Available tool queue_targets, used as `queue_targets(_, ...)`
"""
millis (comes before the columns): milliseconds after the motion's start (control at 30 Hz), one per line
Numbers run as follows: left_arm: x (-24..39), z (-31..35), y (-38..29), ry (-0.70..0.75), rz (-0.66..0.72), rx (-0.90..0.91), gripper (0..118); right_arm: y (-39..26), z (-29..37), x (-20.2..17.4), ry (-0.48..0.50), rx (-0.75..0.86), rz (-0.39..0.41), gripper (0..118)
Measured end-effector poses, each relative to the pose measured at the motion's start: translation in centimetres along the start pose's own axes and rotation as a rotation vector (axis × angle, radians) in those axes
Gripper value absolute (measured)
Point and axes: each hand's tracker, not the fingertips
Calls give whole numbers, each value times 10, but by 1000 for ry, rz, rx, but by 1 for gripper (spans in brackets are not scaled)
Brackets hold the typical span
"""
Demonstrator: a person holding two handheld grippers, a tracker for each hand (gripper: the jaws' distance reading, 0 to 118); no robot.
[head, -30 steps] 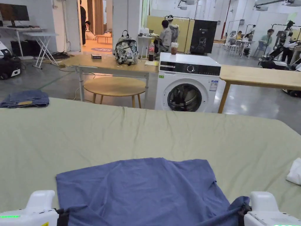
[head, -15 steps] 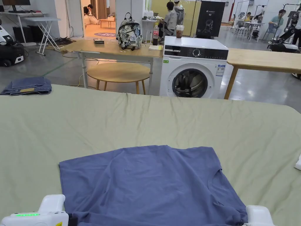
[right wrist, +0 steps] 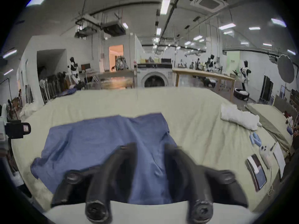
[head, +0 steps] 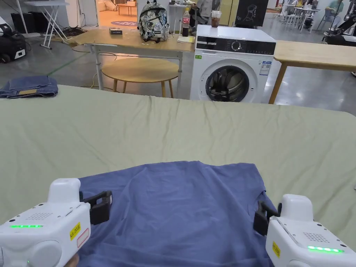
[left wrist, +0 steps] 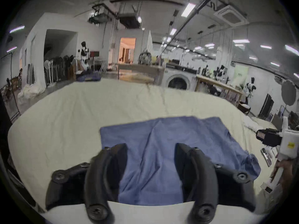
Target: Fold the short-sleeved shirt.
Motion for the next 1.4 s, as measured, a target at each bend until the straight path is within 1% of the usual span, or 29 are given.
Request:
queue_targets(33, 5, 0, 2, 1, -14, 23, 37, 3, -1, -6, -12, 28, 6, 11)
queue_targets(67, 12, -1, 4, 26, -41, 36, 15, 6, 1, -14, -11, 45, 4, 9)
queue_targets(100, 14, -4, 3, 44, -69, 53, 6, 9, 2, -18, 7, 71, -7, 5)
queue_targets(133, 18, -4, 3, 55, -86, 73, 1, 12, 2, -22, 22, 86, -14, 0)
queue_targets(233, 26, -4, 3, 45, -67, 74, 0, 20, 0, -35, 4, 123, 6, 0)
queue_targets(333, 22, -8, 6, 67, -60, 45, 0, 26, -6, -43, 16, 120, 20, 0)
queue_targets(433, -3, -20, 13, 94, -47, 10, 0, 28, -13, -47, 36, 105, 30, 0)
queue_targets(500, -31, -35, 23, 119, 7, -47, 0, 27, -22, -49, 37, 87, 56, 0)
queue_targets(567, -62, -49, 35, 118, 61, -81, 0, 25, -28, -49, 44, 72, 63, 0)
queue_targets(767, -148, -120, 74, 145, 133, -275, 0, 16, -50, -45, 40, 5, 83, 0)
queue_targets(833, -165, -143, 82, 119, 138, -371, 0, 13, -55, -43, 38, -18, 84, 0)
queue_targets(867, -174, -155, 86, 112, 155, -389, 0, 10, -58, -43, 35, -30, 87, 0)
queue_targets(900, -163, -157, 90, 115, 162, -405, 0, 8, -60, -42, 33, -38, 89, 0)
queue_targets(967, -173, -180, 95, 85, 226, -516, 0, 5, -64, -40, 29, -55, 91, 0)
queue_targets(1067, -168, -200, 99, 72, 254, -561, 1, 2, -68, -38, 23, -75, 94, 0)
queue_targets(1100, -167, -207, 98, 85, 247, -600, 9, 2, -69, -37, 19, -81, 95, 0)
queue_targets(1133, -165, -215, 98, 89, 250, -606, 20, 2, -69, -37, 19, -85, 94, 0)
queue_targets(1200, -157, -219, 97, 115, 245, -619, 70, 2, -71, -35, 14, -93, 95, 0)
queue_targets(1233, -155, -223, 95, 130, 247, -629, 86, 2, -71, -33, 12, -95, 95, 0)
queue_targets(1267, -151, -226, 92, 137, 248, -645, 88, -1, -75, -31, 8, -97, 96, 0)
queue_targets(1400, -142, -234, 83, 195, 213, -668, 87, -1, -76, -27, -3, -107, 100, 0)
